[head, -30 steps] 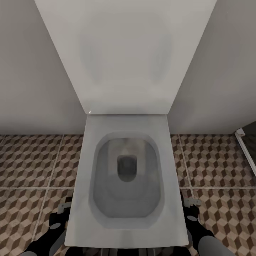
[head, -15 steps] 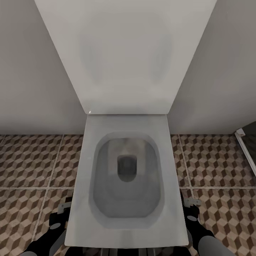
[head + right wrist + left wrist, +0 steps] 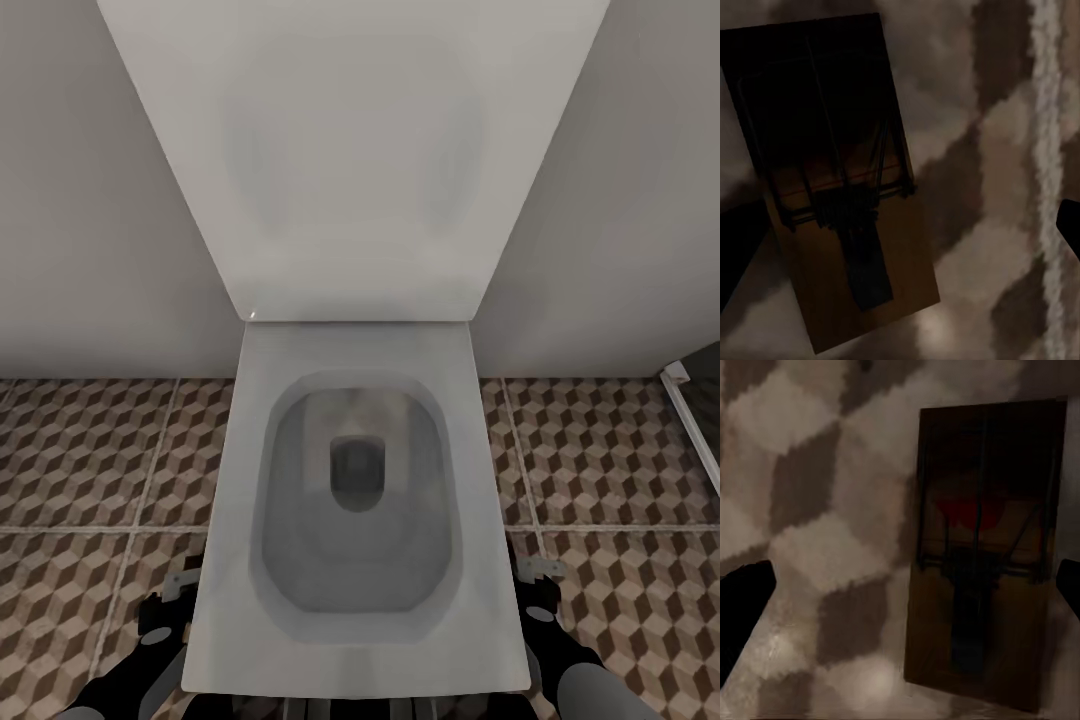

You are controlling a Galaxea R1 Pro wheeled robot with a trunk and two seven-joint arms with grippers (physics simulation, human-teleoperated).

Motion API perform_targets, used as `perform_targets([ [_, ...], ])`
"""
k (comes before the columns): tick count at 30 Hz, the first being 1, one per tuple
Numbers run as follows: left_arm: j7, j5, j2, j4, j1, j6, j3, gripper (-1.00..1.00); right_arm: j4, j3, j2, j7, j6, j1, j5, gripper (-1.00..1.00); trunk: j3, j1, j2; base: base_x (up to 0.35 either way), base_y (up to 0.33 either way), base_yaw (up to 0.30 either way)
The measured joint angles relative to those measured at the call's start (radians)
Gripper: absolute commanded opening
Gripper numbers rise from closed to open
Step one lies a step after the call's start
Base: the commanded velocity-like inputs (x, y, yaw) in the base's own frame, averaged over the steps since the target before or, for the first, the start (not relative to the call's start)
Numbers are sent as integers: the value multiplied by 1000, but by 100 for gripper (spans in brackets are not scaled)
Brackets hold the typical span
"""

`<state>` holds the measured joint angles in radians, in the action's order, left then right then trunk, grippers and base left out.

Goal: Take the four mousetraps from the cabinet in the bathroom and place them on the bathroom floor. Make sure all four end up on the same floor surface, and ensure that at least two of them are either under or directly next to the same bathroom sink.

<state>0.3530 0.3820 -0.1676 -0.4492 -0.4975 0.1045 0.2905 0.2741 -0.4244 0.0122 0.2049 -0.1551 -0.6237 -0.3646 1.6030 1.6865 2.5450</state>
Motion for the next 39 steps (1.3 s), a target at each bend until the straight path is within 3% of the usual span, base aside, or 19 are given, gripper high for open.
perform_targets([
  [39,0,-3,-2,-21,1,10,2,100,0,1,1,-1,0,0,0,100,0,0,0,0,0,0],
])
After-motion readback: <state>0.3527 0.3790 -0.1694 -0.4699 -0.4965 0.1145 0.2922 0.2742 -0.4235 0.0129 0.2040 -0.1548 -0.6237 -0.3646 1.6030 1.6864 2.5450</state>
